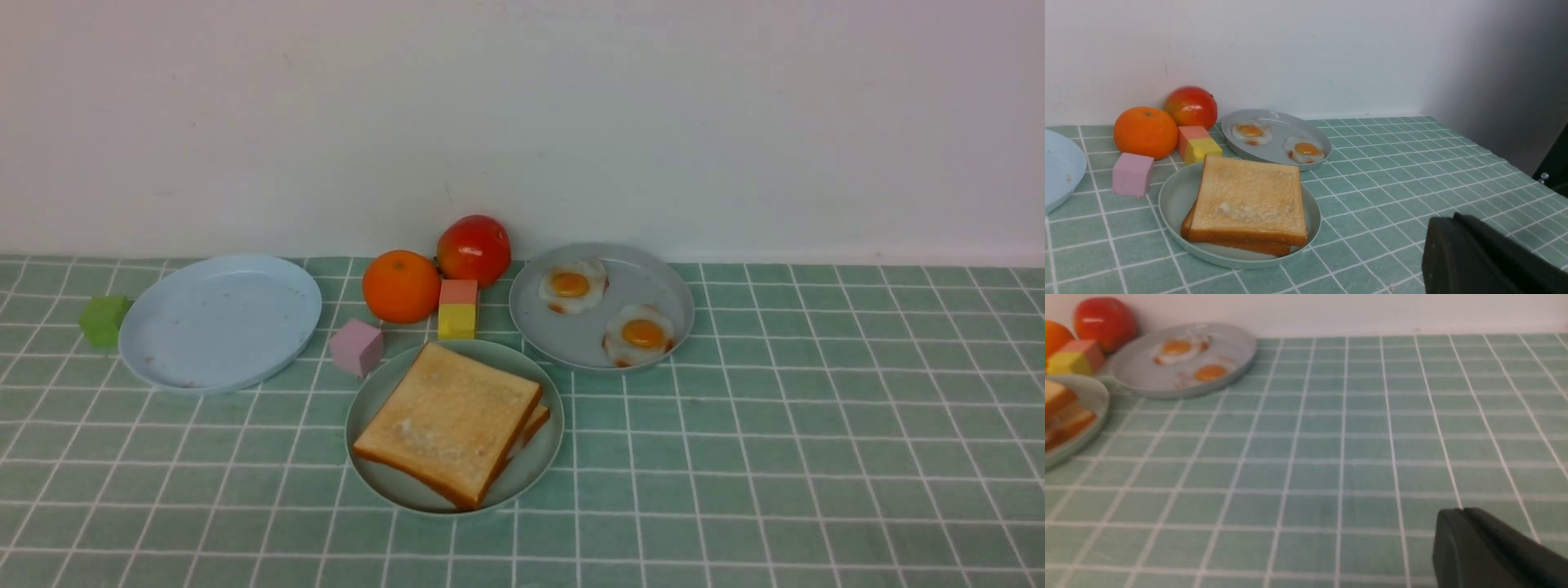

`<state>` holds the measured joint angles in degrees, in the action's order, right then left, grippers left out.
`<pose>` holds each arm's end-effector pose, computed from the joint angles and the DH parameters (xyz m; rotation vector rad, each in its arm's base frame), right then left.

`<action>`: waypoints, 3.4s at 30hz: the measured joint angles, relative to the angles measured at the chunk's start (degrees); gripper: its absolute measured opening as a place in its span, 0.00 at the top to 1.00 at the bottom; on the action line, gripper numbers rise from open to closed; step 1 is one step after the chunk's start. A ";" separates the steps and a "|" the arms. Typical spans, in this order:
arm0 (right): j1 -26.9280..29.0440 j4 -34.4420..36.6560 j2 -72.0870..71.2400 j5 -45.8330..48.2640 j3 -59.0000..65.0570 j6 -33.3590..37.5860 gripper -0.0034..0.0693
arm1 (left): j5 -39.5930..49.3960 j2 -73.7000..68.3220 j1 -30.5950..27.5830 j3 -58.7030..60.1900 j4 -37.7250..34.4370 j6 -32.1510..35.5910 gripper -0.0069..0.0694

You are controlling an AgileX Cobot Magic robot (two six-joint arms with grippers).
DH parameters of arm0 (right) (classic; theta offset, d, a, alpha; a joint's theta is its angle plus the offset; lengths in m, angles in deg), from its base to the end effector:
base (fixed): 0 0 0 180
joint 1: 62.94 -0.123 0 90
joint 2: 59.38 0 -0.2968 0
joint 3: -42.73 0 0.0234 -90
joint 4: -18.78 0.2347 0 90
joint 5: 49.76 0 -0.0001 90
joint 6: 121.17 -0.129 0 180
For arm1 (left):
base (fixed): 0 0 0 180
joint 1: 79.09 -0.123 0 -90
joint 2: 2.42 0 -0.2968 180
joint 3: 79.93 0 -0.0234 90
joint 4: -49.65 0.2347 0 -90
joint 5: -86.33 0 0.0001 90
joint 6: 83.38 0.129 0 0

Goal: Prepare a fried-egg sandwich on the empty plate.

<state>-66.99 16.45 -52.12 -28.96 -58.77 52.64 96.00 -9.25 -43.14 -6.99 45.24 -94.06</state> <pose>0.0615 0.0025 0.1644 0.0094 1.8603 0.0842 0.0485 -0.0372 0.2242 0.3017 1.5762 -0.7071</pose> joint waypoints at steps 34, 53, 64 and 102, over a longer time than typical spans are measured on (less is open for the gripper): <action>0.41 0.41 -0.33 0.75 0.05 0.00 0.95 | 0.34 0.00 -0.23 0.10 0.22 -0.19 0.90; 0.41 0.45 -0.33 0.75 0.05 0.00 0.94 | 11.81 0.00 -34.44 6.38 1.91 -0.13 0.93; 0.41 0.45 -0.33 0.80 0.05 0.00 0.92 | 11.81 0.00 -34.44 6.38 1.95 -0.13 0.93; 0.41 0.45 -0.33 0.81 0.05 0.00 0.86 | 11.81 0.00 -34.44 6.38 2.07 -0.13 0.93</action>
<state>-66.58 16.90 -52.45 -28.15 -58.72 52.64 107.81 -9.25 -77.58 -0.61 47.31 -94.20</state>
